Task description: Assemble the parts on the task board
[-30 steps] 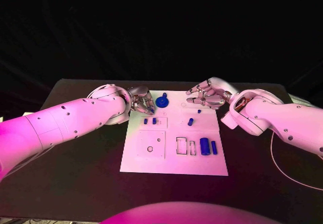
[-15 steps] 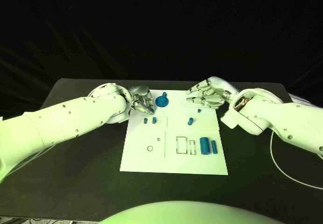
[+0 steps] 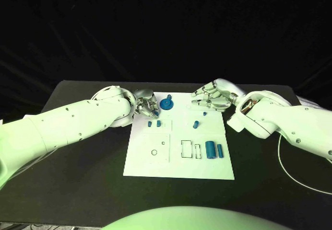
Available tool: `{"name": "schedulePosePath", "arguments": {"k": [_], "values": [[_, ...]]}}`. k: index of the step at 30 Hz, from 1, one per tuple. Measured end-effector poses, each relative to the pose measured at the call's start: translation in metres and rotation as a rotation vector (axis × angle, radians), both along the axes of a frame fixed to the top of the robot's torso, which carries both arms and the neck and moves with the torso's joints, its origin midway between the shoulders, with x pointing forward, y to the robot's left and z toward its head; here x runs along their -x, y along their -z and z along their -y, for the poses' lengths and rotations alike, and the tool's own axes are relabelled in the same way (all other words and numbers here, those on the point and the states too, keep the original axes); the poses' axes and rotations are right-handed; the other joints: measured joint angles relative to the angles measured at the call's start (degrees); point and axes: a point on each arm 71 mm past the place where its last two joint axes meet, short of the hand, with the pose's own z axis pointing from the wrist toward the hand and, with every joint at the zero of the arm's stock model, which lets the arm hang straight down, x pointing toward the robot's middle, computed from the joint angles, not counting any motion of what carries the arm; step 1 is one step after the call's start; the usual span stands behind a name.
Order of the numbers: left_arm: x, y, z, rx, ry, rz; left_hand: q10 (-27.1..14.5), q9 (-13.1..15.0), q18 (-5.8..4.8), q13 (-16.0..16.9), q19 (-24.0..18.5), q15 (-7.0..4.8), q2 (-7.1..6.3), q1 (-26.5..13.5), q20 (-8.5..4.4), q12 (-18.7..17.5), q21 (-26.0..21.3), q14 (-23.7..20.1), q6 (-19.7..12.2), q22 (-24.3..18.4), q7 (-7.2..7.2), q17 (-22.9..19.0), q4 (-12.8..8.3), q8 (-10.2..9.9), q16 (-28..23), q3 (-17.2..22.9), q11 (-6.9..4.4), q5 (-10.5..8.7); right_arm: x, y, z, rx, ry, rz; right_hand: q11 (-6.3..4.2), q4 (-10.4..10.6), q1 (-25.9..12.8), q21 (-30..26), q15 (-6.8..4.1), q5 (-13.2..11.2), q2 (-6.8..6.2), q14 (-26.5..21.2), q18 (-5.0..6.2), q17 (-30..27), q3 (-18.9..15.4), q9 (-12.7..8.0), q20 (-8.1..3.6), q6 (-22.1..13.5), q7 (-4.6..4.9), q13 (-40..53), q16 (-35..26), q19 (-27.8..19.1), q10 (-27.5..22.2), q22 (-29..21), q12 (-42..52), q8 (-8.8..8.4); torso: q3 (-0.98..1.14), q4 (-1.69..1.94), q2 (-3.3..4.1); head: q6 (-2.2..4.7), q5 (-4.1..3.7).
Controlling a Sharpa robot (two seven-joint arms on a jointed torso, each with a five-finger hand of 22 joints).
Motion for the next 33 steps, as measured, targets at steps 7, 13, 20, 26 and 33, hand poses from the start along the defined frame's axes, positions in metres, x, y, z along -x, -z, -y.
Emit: {"name": "schedulePosePath", "arguments": {"k": [7, 13, 20, 26, 33], "values": [[0.001, 0.002, -0.001, -0.004, -0.001, -0.005, -1.0, -1.05, 0.0, 0.13, -0.56, 0.53, -1.06, -1.07, 0.56, -1.13, -0.88, 0.07, -3.43, 0.0, 0.46, -0.74, -0.01, -2.09, -0.4, 0.45, 0.99, 0.0, 0.0, 0.0, 0.0, 0.0, 0.0, 0.0, 0.0, 0.0, 0.0, 0.0, 0.0, 0.0, 0.0, 0.0, 0.0, 0.0, 0.0, 0.0, 0.0, 0.0, 0.0, 0.0, 0.0, 0.0, 0.0, 0.0, 0.0, 0.0, 0.01, 0.0, -0.02, -0.01, -0.01], [0.002, 0.001, -0.002, -0.004, -0.001, -0.003, -1.61, -1.49, 0.0, -0.29, -0.8, 0.72, -1.63, -1.64, 0.8, -1.91, -1.43, -0.12, -4.85, -0.12, 0.44, -1.09, -0.17, -2.66, -0.4, 0.61, 1.17, 0.0, 0.0, 0.0, 0.001, 0.001, 0.001, -0.001, 0.0, 0.0, 0.0, 0.0, 0.0, 0.0, 0.0, 0.0, 0.0, -0.01, 0.0, 0.0, 0.0, 0.0, 0.0, 0.0, -0.03, 0.0, 0.0, -0.01, 0.0, 0.0, 0.01, -0.01, -0.02, -0.01, -0.03], [0.003, 0.0, -0.008, -0.003, -0.007, -0.001, -2.12, -1.87, 0.0, -0.32, -1.01, 0.72, -2.2, -2.2, 1.0, -2.43, -2.21, -0.12, -6.66, -0.54, 0.38, -1.7, -0.16, -2.88, -0.67, 0.92, 1.08, 0.0, -0.003, 0.001, 0.005, 0.006, 0.014, -0.001, 0.26, 0.0, 0.0, -0.77, 0.0, 0.0, 0.0, 0.0, 0.0, -1.01, 0.0, 0.0, -0.08, 0.02, 0.02, -4.15, -1.0, -0.53, -2.26, -1.04, -4.08, 0.0, -0.01, 0.0, -0.02, 0.1, -0.04], [0.004, 0.0, -0.018, -0.006, -0.022, 0.001, -2.64, -1.87, 0.0, -0.32, -1.21, 0.92, -2.48, -2.48, 1.2, -2.78, -2.88, -0.32, -7.08, -0.94, 0.45, -2.23, -0.2, -2.88, -0.89, 0.96, 1.19, 0.0, -0.006, 0.003, 0.012, 0.014, 0.034, -0.003, 0.09, 0.52, 0.02, -2.29, 0.0, 0.0, -0.02, 0.0, 0.0, -3.53, 0.52, 0.0, -0.12, 0.12, 0.12, -9.1, -3.13, -1.37, -4.63, -3.43, -9.09, 0.0, -0.02, 0.01, -0.04, 0.18, 0.01], [0.005, -0.008, -0.035, 0.023, -0.055, 0.001, -3.89, -1.73, 0.01, -0.66, -2.99, 1.74, -2.52, -2.52, 1.51, -3.44, -6.26, -1.14, -6.76, -3.04, 0.97, -4.84, -0.66, -2.2, -2.33, 2.06, 1.78, 0.0, -0.012, 0.005, 0.023, 0.043, 0.067, 0.0, 0.77, -1.94, 4.1, -3.57, 0.0, -2.03, -1.13, 0.0, 0.92, -6.21, 4.02, 0.09, 0.0, 0.16, 0.11, -15.69, -5.52, -1.86, -7.45, -5.7, -16.32, 0.34, -0.04, 0.03, -0.05, 0.28, 0.09]]}}
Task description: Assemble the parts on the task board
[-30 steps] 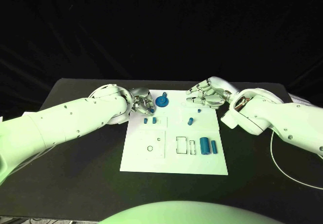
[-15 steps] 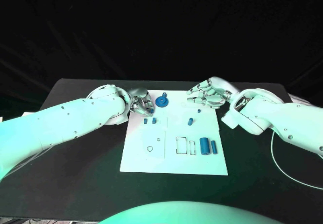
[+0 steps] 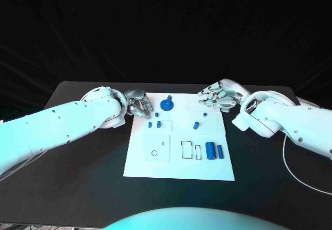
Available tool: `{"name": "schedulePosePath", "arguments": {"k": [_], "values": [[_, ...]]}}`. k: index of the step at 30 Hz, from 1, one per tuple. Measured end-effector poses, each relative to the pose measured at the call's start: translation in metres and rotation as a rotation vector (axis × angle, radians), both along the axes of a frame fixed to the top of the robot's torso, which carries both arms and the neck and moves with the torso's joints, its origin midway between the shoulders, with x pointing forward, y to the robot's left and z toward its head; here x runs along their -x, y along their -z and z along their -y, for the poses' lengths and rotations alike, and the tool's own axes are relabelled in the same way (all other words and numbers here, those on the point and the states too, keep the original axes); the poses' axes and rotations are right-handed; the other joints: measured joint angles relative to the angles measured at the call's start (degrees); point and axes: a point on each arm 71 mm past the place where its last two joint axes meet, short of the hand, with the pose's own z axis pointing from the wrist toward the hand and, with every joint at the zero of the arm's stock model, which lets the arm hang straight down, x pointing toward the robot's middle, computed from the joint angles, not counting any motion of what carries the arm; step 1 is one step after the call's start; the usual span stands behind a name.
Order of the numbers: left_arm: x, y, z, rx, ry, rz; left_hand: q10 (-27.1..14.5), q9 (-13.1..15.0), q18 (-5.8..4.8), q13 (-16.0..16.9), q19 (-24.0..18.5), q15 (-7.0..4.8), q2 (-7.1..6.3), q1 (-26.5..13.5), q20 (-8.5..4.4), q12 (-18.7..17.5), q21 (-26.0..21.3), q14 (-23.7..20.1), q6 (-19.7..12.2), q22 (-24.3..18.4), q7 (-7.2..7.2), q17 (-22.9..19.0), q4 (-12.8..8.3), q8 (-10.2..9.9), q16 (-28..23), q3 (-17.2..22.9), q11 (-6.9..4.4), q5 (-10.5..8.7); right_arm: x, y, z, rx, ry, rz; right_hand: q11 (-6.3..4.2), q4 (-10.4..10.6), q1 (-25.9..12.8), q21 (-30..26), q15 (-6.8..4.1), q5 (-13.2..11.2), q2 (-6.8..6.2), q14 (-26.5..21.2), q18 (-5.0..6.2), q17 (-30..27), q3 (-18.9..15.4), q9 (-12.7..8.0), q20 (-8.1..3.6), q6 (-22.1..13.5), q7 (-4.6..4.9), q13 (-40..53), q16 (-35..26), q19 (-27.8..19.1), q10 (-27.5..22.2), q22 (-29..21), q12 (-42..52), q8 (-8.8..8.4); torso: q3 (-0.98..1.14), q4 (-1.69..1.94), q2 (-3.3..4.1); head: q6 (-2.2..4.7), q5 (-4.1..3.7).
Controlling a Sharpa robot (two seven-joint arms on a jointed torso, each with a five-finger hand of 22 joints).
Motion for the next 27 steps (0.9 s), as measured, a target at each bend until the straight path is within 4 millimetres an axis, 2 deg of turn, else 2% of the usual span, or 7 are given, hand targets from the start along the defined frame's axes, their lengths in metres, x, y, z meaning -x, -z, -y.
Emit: {"name": "schedulePosePath", "arguments": {"k": [3, 8, 11, 16, 19, 24, 27], "values": [[0.0, -0.006, -0.011, 0.069, -0.034, -0.011, -0.32, 0.13, 1.4, -0.18, -2.59, 0.15, 0.69, 0.69, 0.17, 0.0, -5.29, -2.32, 0.56, -3.5, 0.56, -4.86, -0.47, 0.21, -2.64, 1.14, 0.34, 0.0, -0.003, 0.001, 0.005, 0.052, 0.01, 0.02, 0.22, -1.71, 1.87, -0.43, 0.0, -1.39, -0.44, 0.0, -0.01, -0.64, 2.37, 0.08, 0.0, 0.48, -0.47, -2.71, -0.71, 0.0, -1.51, -0.63, -3.19, 0.5, -0.04, 0.03, 0.0, 0.11, 0.01], [0.002, -0.013, -0.024, 0.315, -0.113, -0.065, 1.03, 0.2, 4.5, 0.11, -9.82, 0.2, 1.52, 1.52, 0.33, 1.53, -19.42, -9.02, 1.99, -12.7, 0.91, -19.15, -1.39, 1.12, -11.34, 2.81, 0.46, 0.0, -0.007, 0.003, 0.01, 0.182, 0.008, 0.07, 0.34, -2.79, 2.44, -1.22, 0.42, -2.76, -0.9, 0.01, -0.01, -1.86, 5.33, 0.09, 0.01, 2.67, -0.39, -9.26, -2.0, -0.41, -4.56, -1.86, -10.11, 0.62, -0.01, 0.12, -0.08, 0.43, 0.09], [0.006, -0.019, -0.022, 0.525, -0.156, -0.112, 1.17, 0.29, 4.94, 0.47, -12.42, 0.2, 2.02, 1.28, 0.27, 2.49, -24.28, -11.49, 2.58, -15.81, 0.91, -24.0, -1.39, 1.54, -14.57, 2.81, 0.33, 0.0, -0.008, 0.004, 0.01, 0.275, -0.006, 0.107, 0.1, -3.21, 1.93, -1.59, 0.42, -3.54, -1.64, 0.0, -0.01, -2.49, 6.66, 0.09, 0.21, 3.81, -0.31, -13.23, -2.6, -0.61, -4.29, -2.27, -13.25, 0.95, -0.03, 0.14, -0.1, 0.78, -0.22], [0.017, -0.021, -0.017, 0.825, -0.218, -0.197, 1.78, 0.36, 4.94, 1.19, -12.69, 0.11, 2.68, 0.62, 0.22, 4.27, -25.87, -11.77, 3.09, -16.89, 0.42, -25.46, -1.21, 2.2, -15.41, 2.34, -0.28, 0.0, -0.008, 0.005, 0.003, 0.407, -0.044, 0.164, 0.03, -3.77, 1.28, -2.04, 0.42, -5.32, -2.3, 0.0, -0.01, -3.38, 8.33, 0.09, 0.21, 5.07, -0.76, -19.33, -3.69, -0.61, -1.98, -2.82, -17.4, 1.0, -0.08, 0.14, -0.1, 1.52, -1.22], [0.025, -0.022, -0.014, 0.977, -0.255, -0.245, 1.78, 0.36, 4.94, 1.47, -12.69, 0.11, 2.71, 0.59, 0.22, 4.87, -26.12, -11.78, 3.1, -17.16, 0.41, -25.79, -1.26, 2.2, -15.64, 2.02, -0.28, 0.0, -0.008, 0.005, -0.003, 0.482, -0.066, 0.2, -0.16, -3.83, 1.05, -2.32, 0.42, -6.36, -2.52, 0.0, -0.01, -3.93, 9.21, 0.09, 0.21, 5.85, -1.11, -22.07, -4.25, -0.62, -1.27, -3.13, -19.08, 1.0, -0.11, 0.13, -0.1, 2.22, -2.38], [0.032, -0.023, -0.015, 1.127, -0.301, -0.284, 1.78, 0.36, 4.93, 1.55, -12.68, 0.11, 2.93, 0.37, 0.21, 5.17, -26.14, -11.78, 3.1, -17.28, 0.41, -26.22, -1.24, 2.43, -15.91, 1.67, -0.28, 0.0, -0.007, 0.007, -0.009, 0.578, -0.091, 0.24, -0.38, -3.79, 0.75, -2.52, -0.15, -6.96, -2.83, 0.11, -0.01, -4.64, 9.7, 0.08, 0.14, 6.45, -1.54, -24.86, -4.91, -0.54, -0.73, -3.48, -20.76, 1.0, -0.18, 0.16, -0.09, 3.39, -3.89], [0.035, -0.024, -0.017, 1.179, -0.321, -0.291, 1.78, 0.36, 4.93, 1.7, -12.67, 0.11, 3.17, 0.14, 0.2, 5.55, -26.59, -11.78, 3.09, -17.56, 0.41, -26.41, -1.01, 2.43, -15.92, 1.44, -0.28, 0.0, -0.007, 0.008, -0.011, 0.62, -0.1, 0.253, -0.37, -3.92, 0.75, -2.88, -0.15, -7.75, -3.44, 0.09, -0.01, -5.04, 9.89, 0.08, -0.02, 6.86, -1.55, -26.05, -5.35, -0.38, -0.72, -3.85, -21.47, 1.0, -0.19, 0.2, -0.08, 3.57, -4.38]]}}
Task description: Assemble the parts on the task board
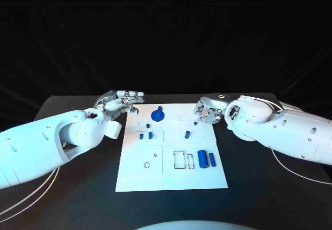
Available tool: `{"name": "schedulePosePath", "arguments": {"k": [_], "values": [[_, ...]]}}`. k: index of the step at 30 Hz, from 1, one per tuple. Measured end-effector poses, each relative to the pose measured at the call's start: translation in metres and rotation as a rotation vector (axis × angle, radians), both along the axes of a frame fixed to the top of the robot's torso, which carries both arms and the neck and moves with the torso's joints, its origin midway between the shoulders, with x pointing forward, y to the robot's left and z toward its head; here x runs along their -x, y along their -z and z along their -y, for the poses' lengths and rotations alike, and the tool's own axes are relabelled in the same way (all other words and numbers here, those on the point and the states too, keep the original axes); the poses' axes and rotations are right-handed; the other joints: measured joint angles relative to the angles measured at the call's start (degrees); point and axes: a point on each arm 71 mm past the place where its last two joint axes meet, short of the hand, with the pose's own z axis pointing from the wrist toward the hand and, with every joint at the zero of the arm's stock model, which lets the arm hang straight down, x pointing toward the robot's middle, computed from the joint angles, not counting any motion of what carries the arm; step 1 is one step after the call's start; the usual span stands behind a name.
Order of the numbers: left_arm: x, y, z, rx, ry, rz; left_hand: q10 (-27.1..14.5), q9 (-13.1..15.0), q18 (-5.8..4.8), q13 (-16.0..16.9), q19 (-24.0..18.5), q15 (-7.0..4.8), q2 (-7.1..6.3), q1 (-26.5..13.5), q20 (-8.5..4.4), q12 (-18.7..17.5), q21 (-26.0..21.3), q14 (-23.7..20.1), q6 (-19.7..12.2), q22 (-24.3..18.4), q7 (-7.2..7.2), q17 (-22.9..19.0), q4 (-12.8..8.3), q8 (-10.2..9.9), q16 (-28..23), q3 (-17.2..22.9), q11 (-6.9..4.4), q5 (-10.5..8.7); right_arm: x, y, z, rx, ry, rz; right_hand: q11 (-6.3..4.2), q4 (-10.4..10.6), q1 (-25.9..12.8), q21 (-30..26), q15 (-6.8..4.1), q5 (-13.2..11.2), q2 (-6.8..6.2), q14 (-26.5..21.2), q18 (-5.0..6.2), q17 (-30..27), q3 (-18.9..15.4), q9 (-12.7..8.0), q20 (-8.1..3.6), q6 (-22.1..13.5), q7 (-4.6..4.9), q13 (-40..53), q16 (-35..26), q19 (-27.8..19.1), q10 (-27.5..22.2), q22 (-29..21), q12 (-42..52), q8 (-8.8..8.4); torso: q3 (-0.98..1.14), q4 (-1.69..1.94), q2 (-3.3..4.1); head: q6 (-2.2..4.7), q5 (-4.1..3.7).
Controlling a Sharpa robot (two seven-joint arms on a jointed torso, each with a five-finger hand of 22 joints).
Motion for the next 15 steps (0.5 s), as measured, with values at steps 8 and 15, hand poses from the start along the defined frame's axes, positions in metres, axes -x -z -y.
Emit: {"name": "schedulePosePath", "arguments": {"k": [8, 15], "values": [[0.003, -0.002, -0.001, 0.061, -0.033, -0.005, -0.52, -0.08, -0.01, 0.17, 0.01, -0.11, -0.01, 0.0, 0.0, 0.26, -0.53, -0.13, -0.22, -0.28, 0.21, -0.49, -0.08, 0.0, -0.34, -0.39, 0.1, 0.0, 0.002, 0.006, -0.006, 0.082, -0.017, -0.007, 0.0, -0.16, -0.1, -0.99, 0.0, -1.45, -0.5, 0.0, 0.0, -0.47, 0.16, 0.0, -0.21, 0.0, 0.0, -1.99, -0.52, -0.21, 0.0, -1.24, -1.14, -0.48, 0.03, 0.01, 0.03, 0.02, -0.14], [0.004, -0.003, 0.001, 0.087, -0.039, -0.002, -0.82, -0.14, -0.01, 0.24, 0.01, -0.19, 0.22, -0.22, 0.0, 0.66, -0.54, -0.22, -0.43, -0.41, 0.4, -0.82, -0.08, 0.0, -0.34, -0.38, 0.39, 0.0, 0.005, 0.012, -0.009, 0.124, -0.032, -0.025, -0.01, -0.32, -0.1, -1.12, 0.01, -1.54, -0.5, 0.0, 0.0, -0.87, 0.33, -0.01, -0.21, 0.0, 0.0, -2.9, -0.91, -0.21, 0.4, -1.58, -1.48, -0.51, 0.14, -0.03, 0.04, 0.02, 0.04]]}}
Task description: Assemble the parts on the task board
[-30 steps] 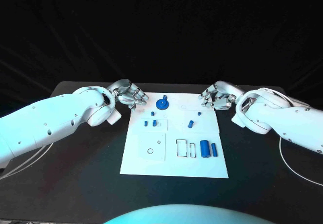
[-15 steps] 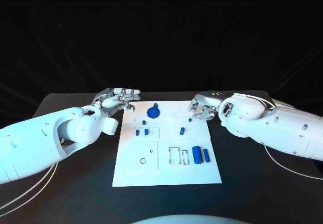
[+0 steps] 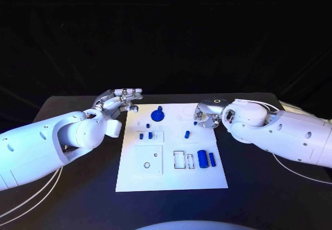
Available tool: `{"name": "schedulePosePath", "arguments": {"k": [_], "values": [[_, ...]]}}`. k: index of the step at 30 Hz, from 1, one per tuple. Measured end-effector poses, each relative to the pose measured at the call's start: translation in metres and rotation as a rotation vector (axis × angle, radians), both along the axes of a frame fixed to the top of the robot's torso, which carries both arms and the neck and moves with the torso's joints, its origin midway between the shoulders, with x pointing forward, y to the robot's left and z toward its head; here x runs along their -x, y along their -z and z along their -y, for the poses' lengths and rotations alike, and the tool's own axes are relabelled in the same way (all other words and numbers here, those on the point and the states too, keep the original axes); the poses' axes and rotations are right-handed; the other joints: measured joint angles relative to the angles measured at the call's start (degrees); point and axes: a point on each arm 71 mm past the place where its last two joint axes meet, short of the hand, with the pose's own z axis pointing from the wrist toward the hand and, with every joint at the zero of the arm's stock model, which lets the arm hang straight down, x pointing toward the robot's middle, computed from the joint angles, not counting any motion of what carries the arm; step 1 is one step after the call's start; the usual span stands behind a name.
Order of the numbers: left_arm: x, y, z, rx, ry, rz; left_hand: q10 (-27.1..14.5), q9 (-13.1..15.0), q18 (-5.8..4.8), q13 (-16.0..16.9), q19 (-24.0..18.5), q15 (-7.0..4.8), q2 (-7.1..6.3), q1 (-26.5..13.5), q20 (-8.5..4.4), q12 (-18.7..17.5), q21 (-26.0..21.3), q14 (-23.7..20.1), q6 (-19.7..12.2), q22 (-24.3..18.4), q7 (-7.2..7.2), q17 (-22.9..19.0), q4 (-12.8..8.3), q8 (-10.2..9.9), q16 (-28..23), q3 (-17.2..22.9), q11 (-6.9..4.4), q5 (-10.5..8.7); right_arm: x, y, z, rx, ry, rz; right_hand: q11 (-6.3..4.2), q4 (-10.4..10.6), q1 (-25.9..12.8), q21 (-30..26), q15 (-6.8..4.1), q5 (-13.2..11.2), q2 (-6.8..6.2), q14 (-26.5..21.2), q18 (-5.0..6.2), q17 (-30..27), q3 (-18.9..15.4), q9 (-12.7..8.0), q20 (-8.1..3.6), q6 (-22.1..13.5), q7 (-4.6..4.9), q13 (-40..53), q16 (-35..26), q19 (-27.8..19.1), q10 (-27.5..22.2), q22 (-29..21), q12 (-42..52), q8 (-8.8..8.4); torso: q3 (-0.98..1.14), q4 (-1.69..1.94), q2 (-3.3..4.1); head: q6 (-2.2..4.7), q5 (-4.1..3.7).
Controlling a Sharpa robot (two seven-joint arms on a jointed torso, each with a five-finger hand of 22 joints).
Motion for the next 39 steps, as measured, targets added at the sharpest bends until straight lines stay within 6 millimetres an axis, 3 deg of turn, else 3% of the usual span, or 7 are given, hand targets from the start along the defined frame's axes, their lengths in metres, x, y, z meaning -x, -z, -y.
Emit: {"name": "schedulePosePath", "arguments": {"k": [8, 22, 31, 39], "values": [[0.0, 0.0, 0.001, 0.012, -0.003, 0.003, -0.21, 0.0, 0.0, 0.07, 0.0, 0.18, 0.0, 0.0, 0.0, 0.03, -0.23, -0.19, -0.01, -0.16, -0.01, -0.3, -0.01, 0.0, -0.27, -0.31, -0.21, 0.0, 0.002, 0.004, -0.004, 0.016, -0.013, -0.015, -0.19, -0.31, 0.0, -0.23, 0.0, 0.0, 0.0, 0.0, 0.0, -0.43, 0.31, -0.02, 0.0, 0.76, -0.14, -1.17, -0.42, 0.0, 1.24, -0.11, -0.29, -0.06, 0.12, -0.02, 0.01, 0.03, 0.27], [0.0, 0.0, 0.0, 0.016, -0.006, 0.002, -0.42, -0.05, 0.0, 0.12, 0.0, 0.18, 0.0, 0.0, 0.0, 0.27, -0.44, -0.6, -0.43, -0.33, -0.01, -0.85, -0.01, 0.0, -0.66, -0.31, 0.01, 0.0, 0.002, 0.008, -0.01, 0.009, -0.025, -0.02, 0.15, -0.12, 0.49, -0.23, 0.01, -0.76, 0.49, 0.0, 0.0, -0.65, 1.44, 0.15, 0.0, 1.43, 0.27, -2.84, -0.65, 0.0, 3.23, -0.03, -0.71, -0.17, 0.12, -0.04, 0.02, -0.38, 0.55], [0.0, 0.0, 0.001, 0.018, -0.004, 0.001, -0.75, -0.05, -0.01, 0.2, 0.01, 0.18, 0.22, -0.23, 0.0, 0.49, -0.65, -0.6, -0.43, -0.39, -0.01, -1.06, 0.01, 0.0, -0.66, -0.64, -0.08, 0.0, -0.002, 0.009, -0.012, 0.002, -0.019, -0.02, -0.24, -0.56, 1.43, 0.08, 0.23, -2.56, 2.68, -0.22, 0.0, 0.05, 3.25, 0.52, 0.23, 3.78, 0.02, -3.64, -0.65, 0.22, 6.52, 0.91, -0.88, 0.31, 0.08, -0.04, 0.01, -0.58, 0.66], [0.0, 0.001, 0.002, 0.019, 0.0, -0.003, -0.83, -0.05, -0.01, 0.27, 0.01, 0.43, 0.22, -0.23, 0.0, 0.8, -0.75, -0.87, -0.54, -0.55, 0.1, -1.62, 0.0, 0.0, -0.95, -0.64, 0.01, 0.0, -0.005, 0.01, -0.014, -0.003, -0.014, -0.018, -0.51, -0.77, 1.51, 0.5, 0.23, -3.01, 3.35, -0.21, 0.0, 0.36, 3.95, 1.06, 0.43, 4.61, -0.07, -4.02, -0.42, 0.43, 7.88, 1.44, -0.88, 0.75, 0.05, -0.04, -0.03, -0.75, 0.68]]}}
